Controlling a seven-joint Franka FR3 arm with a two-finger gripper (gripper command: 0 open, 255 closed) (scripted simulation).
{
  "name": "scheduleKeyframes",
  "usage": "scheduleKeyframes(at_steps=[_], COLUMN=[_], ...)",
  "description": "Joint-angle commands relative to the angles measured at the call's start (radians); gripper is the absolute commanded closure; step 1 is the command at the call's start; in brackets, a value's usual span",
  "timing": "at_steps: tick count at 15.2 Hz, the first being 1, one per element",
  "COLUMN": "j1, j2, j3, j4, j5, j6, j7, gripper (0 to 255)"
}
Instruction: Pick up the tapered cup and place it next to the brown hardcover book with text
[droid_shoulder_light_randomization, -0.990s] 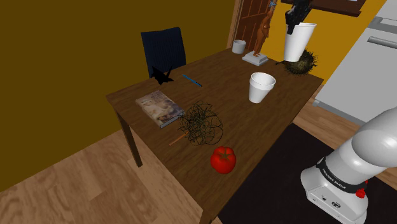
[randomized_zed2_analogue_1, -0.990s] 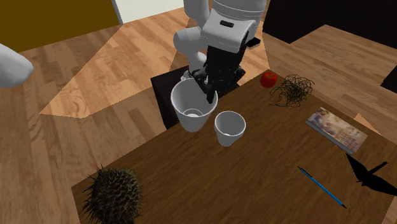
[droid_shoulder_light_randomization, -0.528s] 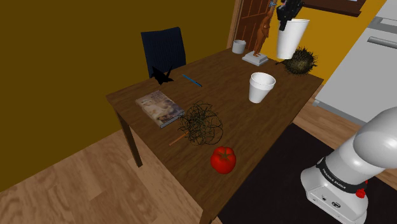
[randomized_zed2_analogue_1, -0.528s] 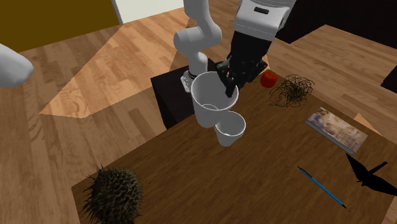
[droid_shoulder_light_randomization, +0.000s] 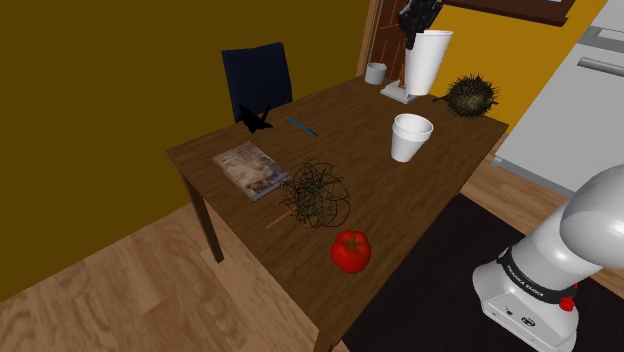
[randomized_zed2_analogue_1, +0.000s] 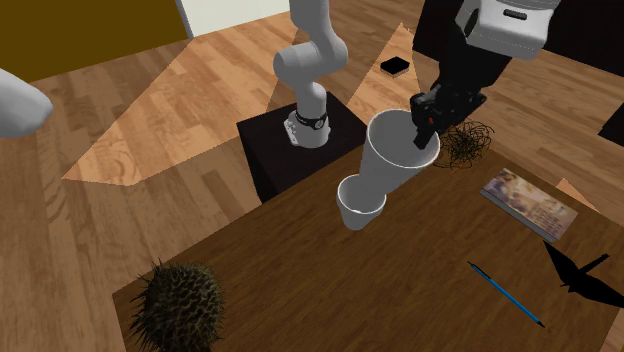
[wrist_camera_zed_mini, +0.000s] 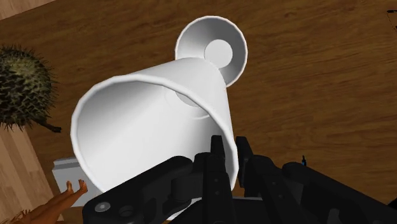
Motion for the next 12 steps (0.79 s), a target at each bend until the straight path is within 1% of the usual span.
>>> scheduleKeyframes(at_steps=[1, 7, 12], j1=[0.023, 0.087, 0.149], j2=[0.023, 0.134, 0.257], j3=[0.028, 0.097, 0.146], j4=[0.031, 0.169, 0.332], j5=[0.003, 0.002, -0.011], j6=[-0.016, -0.062, -0.118], j7=[0.050, 0.178, 0.279], gripper=[255, 255, 255])
